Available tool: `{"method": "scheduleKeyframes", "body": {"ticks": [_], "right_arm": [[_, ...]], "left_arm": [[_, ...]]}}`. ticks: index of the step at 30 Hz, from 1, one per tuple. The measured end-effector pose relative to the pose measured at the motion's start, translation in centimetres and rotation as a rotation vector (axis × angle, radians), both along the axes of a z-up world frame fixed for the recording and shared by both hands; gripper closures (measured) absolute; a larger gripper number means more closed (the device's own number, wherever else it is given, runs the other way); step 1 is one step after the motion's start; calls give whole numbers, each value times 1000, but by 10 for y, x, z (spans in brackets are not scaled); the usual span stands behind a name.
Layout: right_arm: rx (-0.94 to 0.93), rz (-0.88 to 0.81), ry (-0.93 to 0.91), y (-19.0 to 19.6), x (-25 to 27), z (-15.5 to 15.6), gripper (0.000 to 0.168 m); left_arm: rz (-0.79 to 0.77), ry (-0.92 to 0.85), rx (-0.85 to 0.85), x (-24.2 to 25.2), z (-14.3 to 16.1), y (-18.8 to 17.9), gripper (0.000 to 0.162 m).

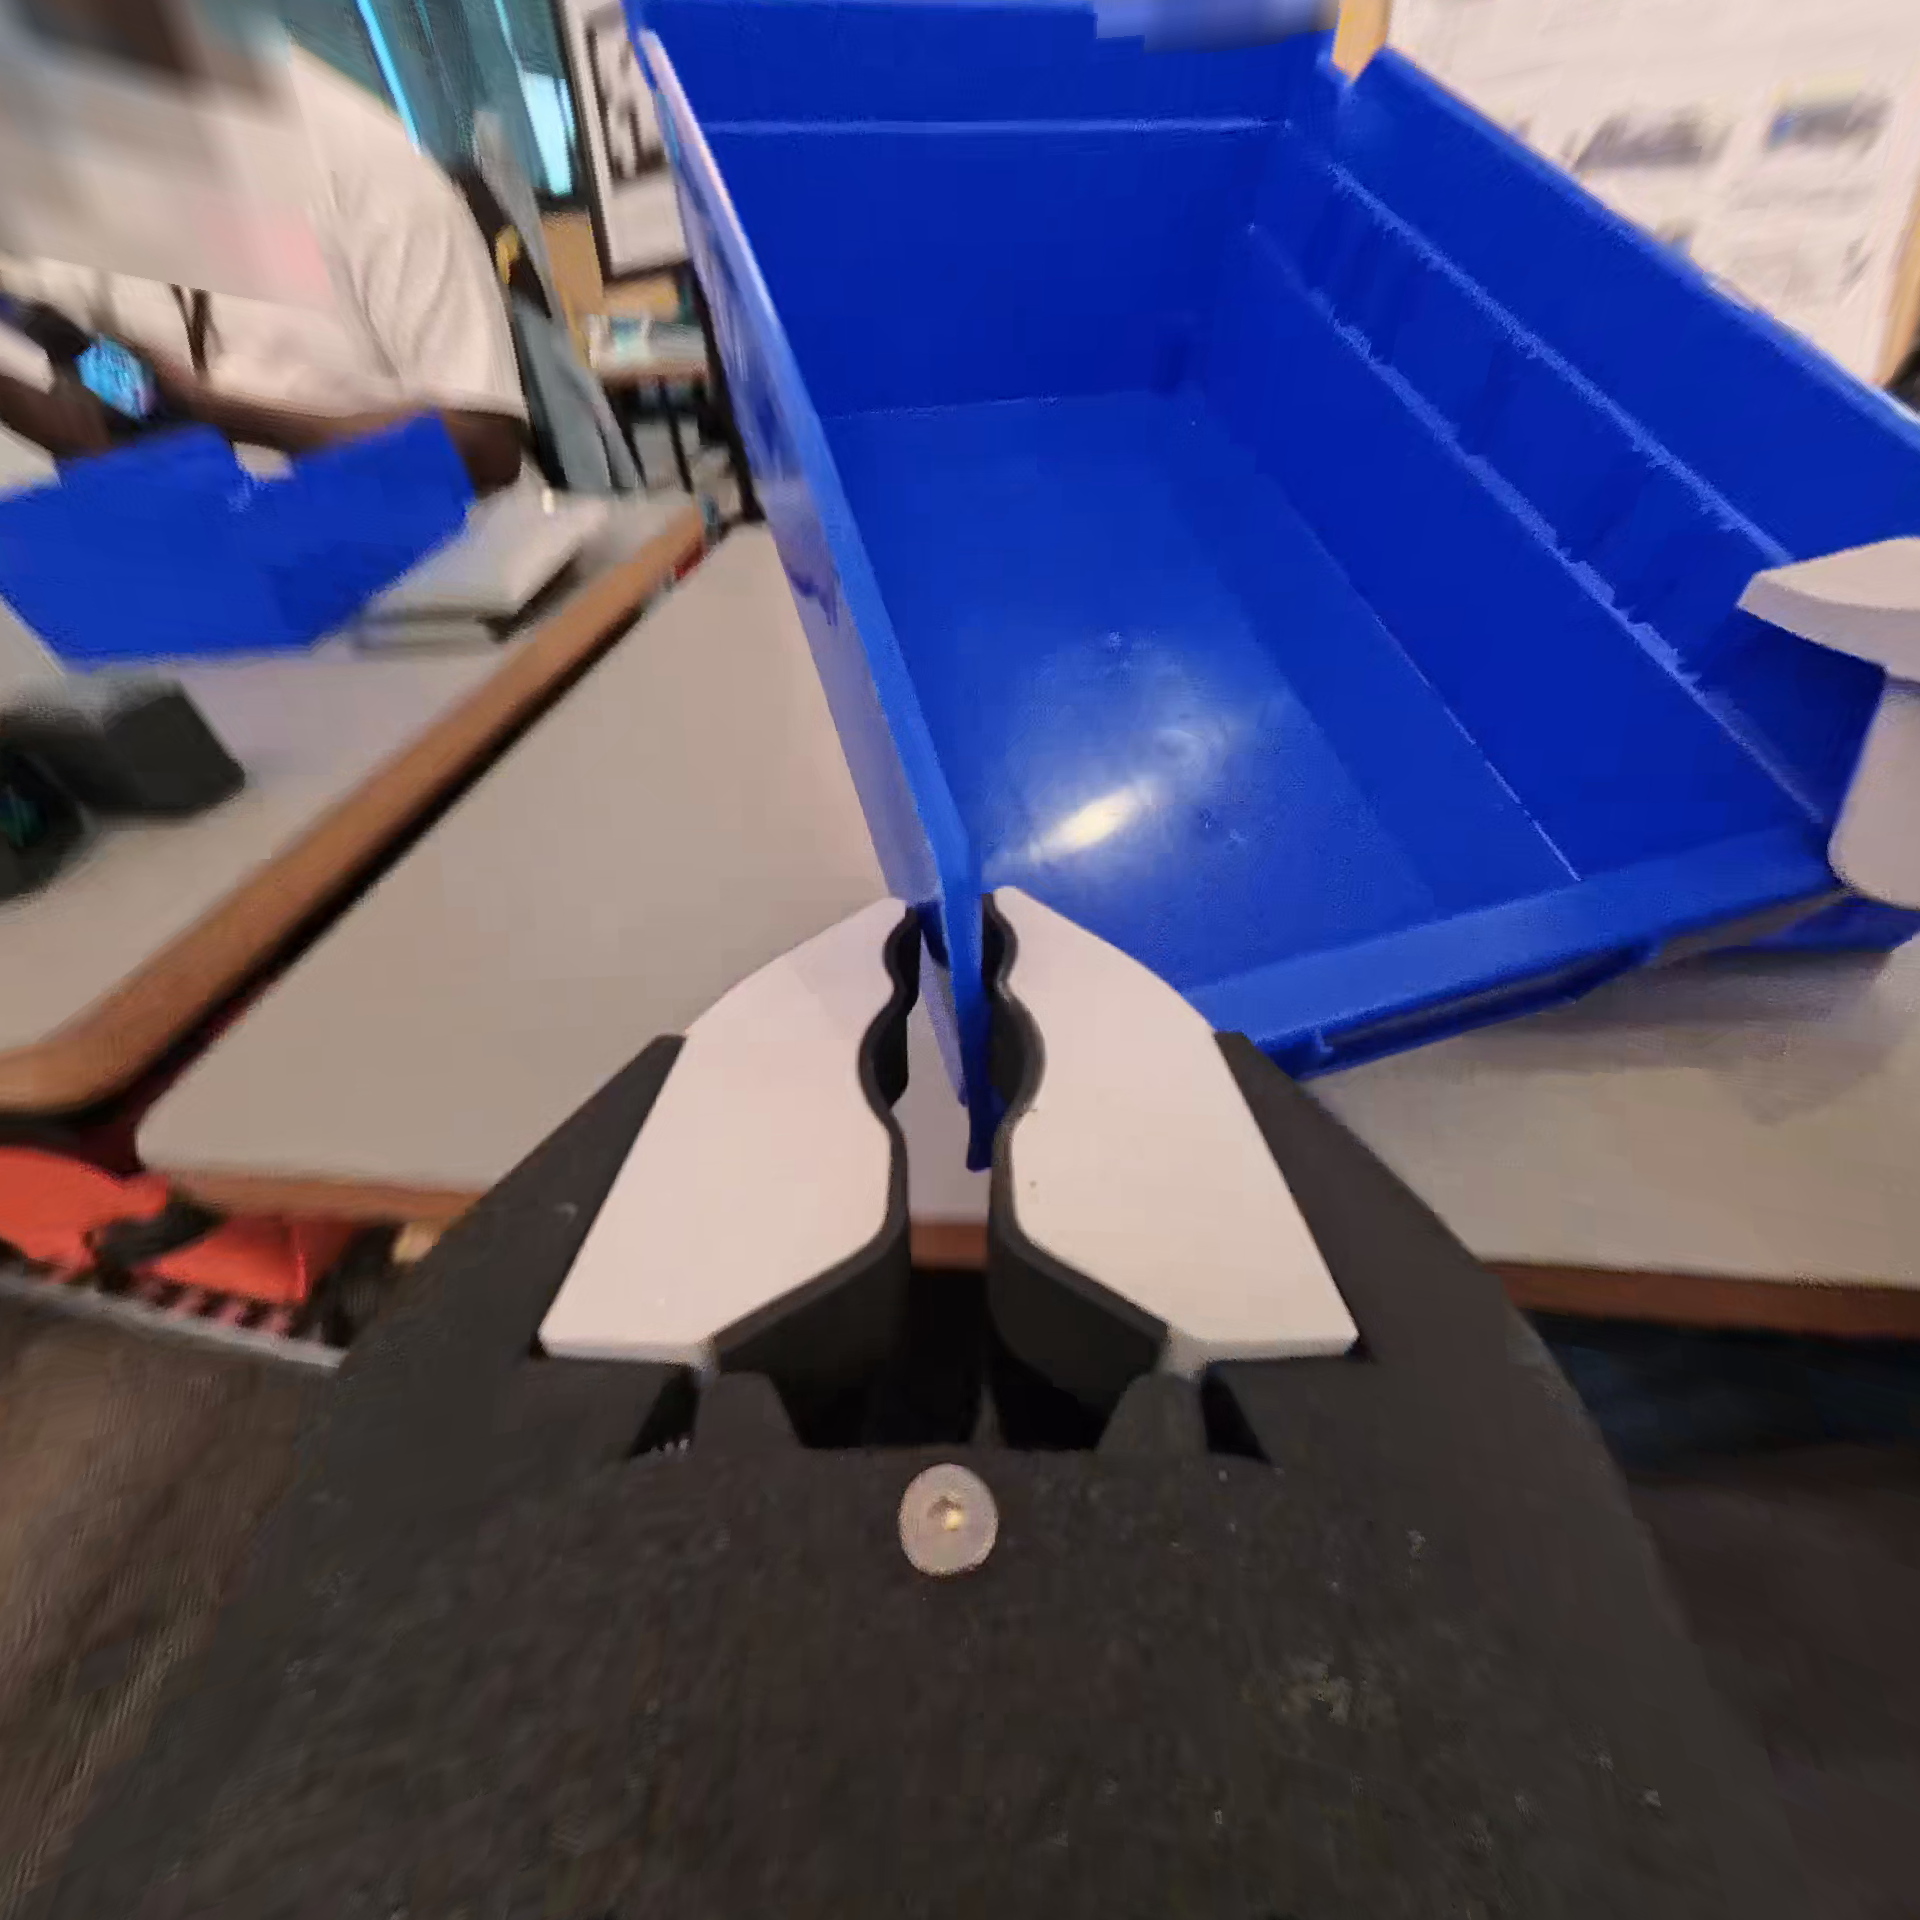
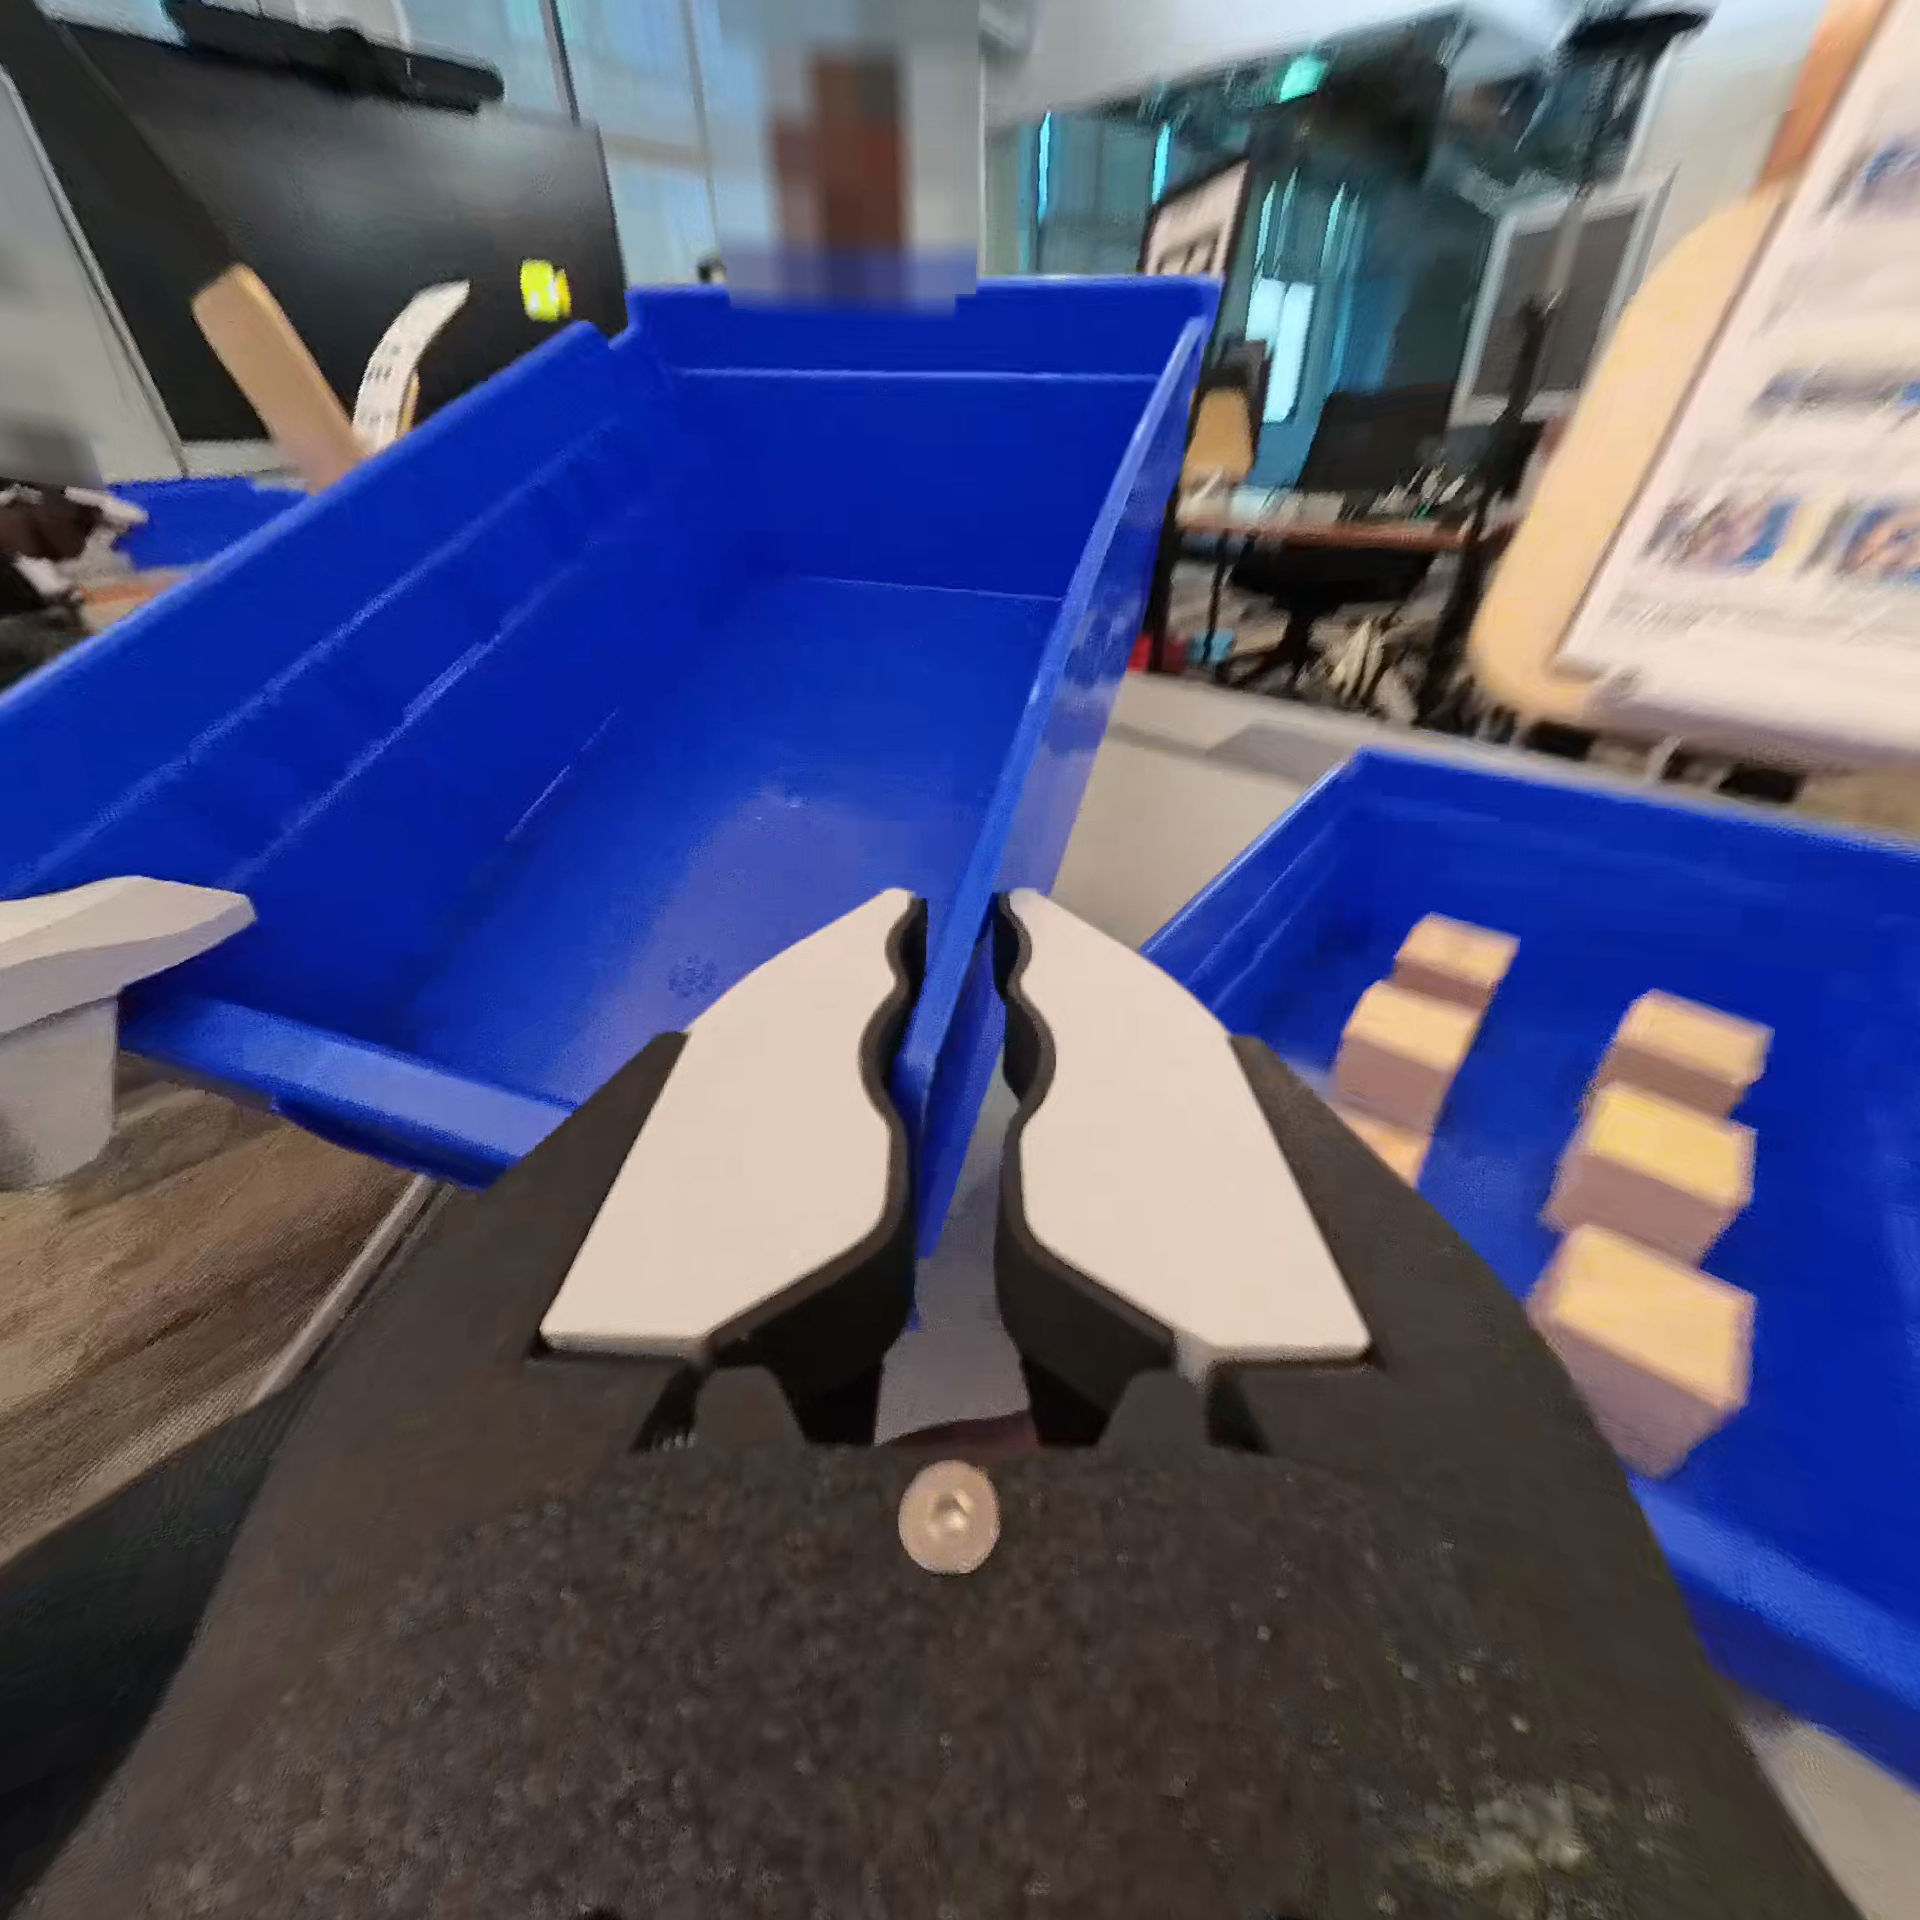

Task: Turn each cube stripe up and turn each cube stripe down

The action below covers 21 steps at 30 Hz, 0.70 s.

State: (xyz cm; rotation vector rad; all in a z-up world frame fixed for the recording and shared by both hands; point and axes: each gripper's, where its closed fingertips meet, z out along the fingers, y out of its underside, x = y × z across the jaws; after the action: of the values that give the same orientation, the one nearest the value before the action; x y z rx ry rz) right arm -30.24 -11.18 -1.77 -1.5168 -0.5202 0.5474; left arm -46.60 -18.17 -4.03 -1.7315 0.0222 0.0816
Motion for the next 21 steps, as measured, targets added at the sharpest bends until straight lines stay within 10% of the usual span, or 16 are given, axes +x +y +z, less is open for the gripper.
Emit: {"method": "scheduleKeyframes", "body": {"ticks": [11,16,21], "right_arm": [[176,-457,66,30,288,140,158],[11,-697,77,51,449,109,162],[-211,-742,85,90,538,13,164]], "left_arm": [[-465,-96,134,276,130,109,151],[-644,-80,-23,437,83,145,150],[-623,-71,-134,519,7,175,150]]}}
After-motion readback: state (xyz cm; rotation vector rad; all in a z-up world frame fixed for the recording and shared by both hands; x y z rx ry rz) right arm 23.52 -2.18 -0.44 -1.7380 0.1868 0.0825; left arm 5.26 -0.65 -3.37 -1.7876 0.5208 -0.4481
